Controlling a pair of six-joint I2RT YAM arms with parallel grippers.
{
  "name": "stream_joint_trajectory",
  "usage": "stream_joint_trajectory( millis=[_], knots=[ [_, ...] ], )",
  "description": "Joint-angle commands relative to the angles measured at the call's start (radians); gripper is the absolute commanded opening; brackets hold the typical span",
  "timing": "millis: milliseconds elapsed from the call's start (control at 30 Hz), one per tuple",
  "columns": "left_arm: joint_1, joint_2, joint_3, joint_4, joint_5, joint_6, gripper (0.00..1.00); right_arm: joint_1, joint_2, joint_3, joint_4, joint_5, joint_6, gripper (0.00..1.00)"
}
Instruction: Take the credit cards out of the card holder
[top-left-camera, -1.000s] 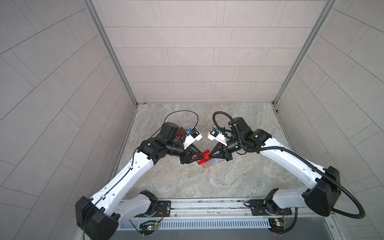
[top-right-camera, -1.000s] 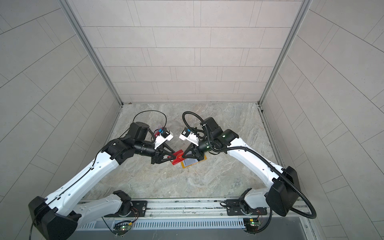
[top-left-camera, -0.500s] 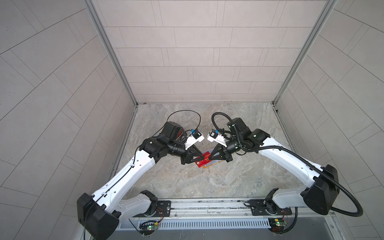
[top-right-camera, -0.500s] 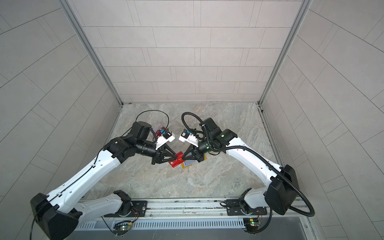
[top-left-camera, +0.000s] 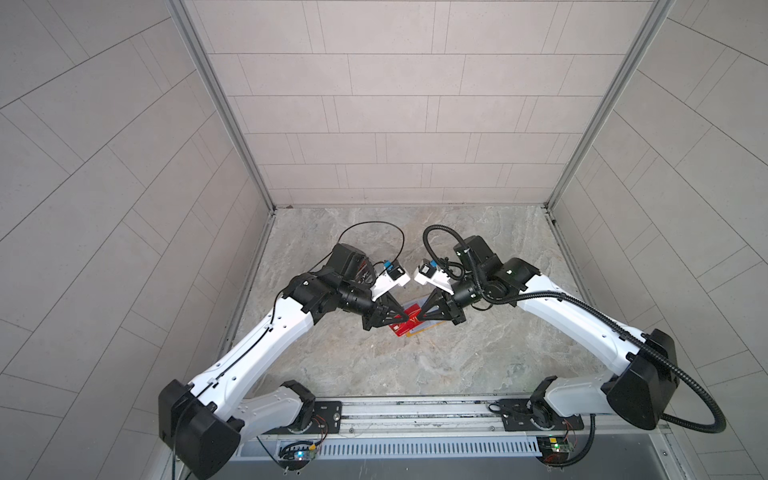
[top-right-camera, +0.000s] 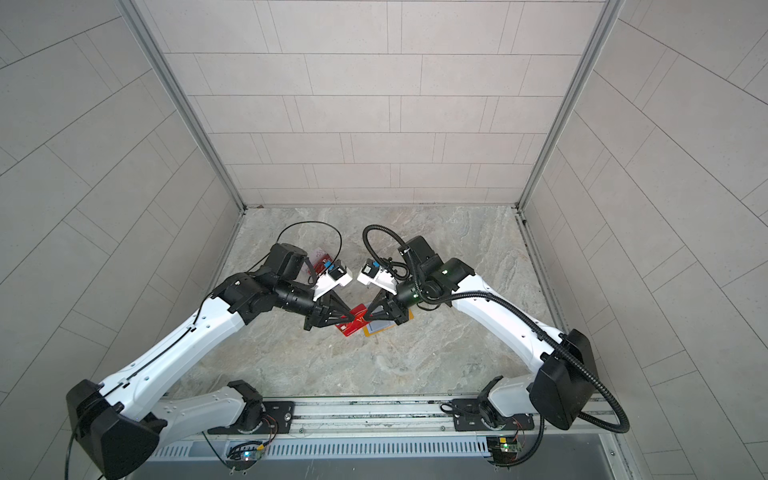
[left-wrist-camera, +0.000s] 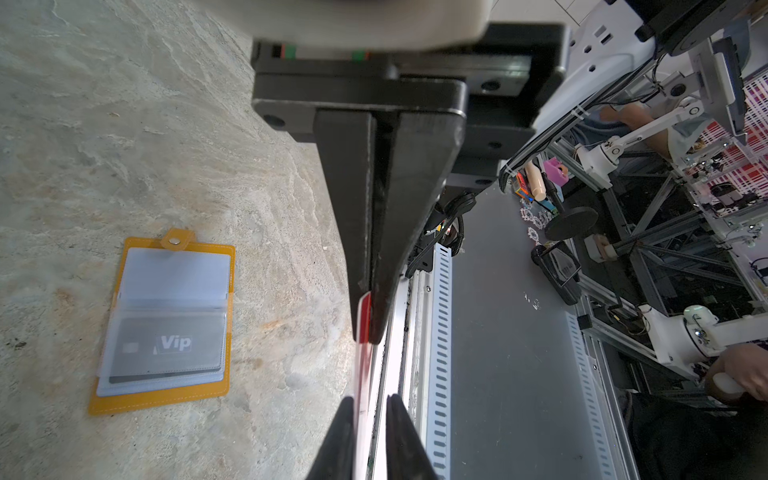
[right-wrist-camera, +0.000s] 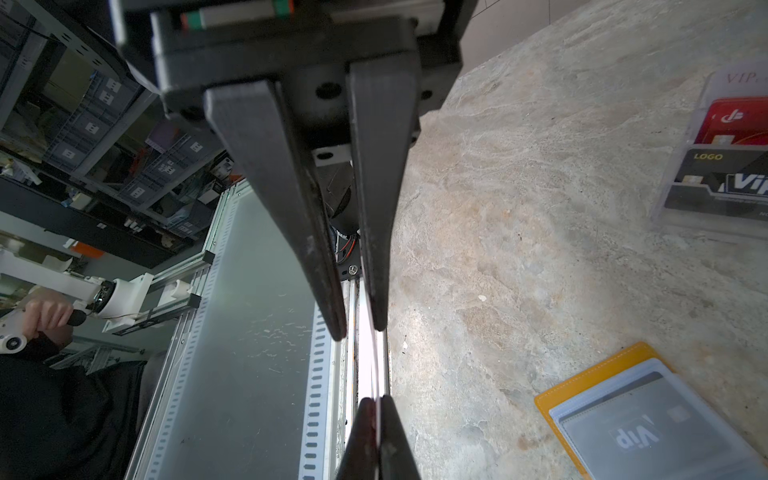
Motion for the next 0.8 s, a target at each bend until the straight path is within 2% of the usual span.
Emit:
stream_joint_trajectory(
  millis=[0, 200, 300, 467, 767],
  knots=[
    [-0.011, -0.002, 0.033, -0.033, 0.036, 0.022, 0.16, 0.001, -0.007, 0.023, -0.002, -0.011, -0.052, 0.00],
    [-0.012, -0.002, 0.033, -0.033, 0.030, 0.019, 0.09, 0.001, -0.003, 0.020, -0.002, 0.000, -0.051, 0.00],
    [-0.011, 0.001, 0.032, -0.035, 0.030, 0.019, 0.01, -0.001, -0.005, 0.020, 0.000, 0.010, -0.047, 0.00],
    [-0.011, -0.002, 0.028, -0.030, -0.008, 0.010, 0.00, -0.008, -0.007, 0.015, 0.023, 0.050, -0.006, 0.00],
    [-0.010, 0.002, 0.010, 0.013, -0.222, -0.044, 0.00, -0.029, -0.002, -0.002, 0.075, 0.194, 0.106, 0.34]
  ],
)
